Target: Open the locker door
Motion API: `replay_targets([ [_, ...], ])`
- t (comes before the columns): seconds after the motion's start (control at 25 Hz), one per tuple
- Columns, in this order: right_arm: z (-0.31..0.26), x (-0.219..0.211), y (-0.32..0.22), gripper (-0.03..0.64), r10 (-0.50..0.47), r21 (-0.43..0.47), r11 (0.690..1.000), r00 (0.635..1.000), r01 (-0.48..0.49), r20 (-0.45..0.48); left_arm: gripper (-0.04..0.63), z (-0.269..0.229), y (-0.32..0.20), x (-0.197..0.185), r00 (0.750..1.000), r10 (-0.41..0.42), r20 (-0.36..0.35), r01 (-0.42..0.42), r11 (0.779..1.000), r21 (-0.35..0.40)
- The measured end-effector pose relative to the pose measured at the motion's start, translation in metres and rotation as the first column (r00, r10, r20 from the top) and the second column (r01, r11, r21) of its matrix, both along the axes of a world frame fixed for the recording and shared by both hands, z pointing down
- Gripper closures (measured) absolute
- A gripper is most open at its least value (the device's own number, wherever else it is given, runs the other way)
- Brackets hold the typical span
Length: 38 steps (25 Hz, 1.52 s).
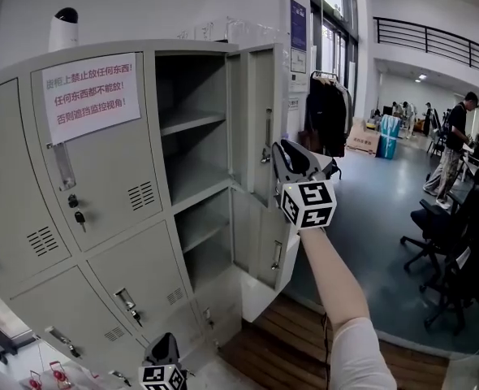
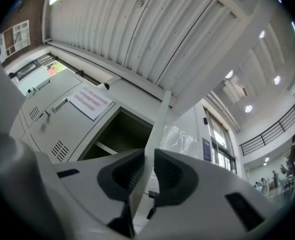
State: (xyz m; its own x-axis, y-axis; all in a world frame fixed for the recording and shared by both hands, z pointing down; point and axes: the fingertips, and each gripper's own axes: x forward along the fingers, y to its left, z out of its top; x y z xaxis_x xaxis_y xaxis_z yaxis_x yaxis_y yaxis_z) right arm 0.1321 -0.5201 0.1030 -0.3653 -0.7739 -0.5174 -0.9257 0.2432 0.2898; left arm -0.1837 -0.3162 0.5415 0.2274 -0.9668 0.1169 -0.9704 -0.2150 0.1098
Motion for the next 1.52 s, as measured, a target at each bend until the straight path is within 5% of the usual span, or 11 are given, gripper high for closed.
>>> replay_targets([
  [0.44, 0.009, 0.050, -0.020, 0.598, 0.136, -0.033, 0.990, 0.989, -0.134, 0.052, 0.588, 0.002, 0.000, -0.001, 1.000, -0.005, 0.002, 0.005, 1.000, -0.006],
  [1.52, 0.013, 0.039, -0.011, 0.603, 0.121, -0.029, 0.992, 0.992, -0.120, 0.019, 0.586, -0.001, 0.007, -0.004, 1.000, -0.009, 0.005, 0.009, 1.000, -0.006],
])
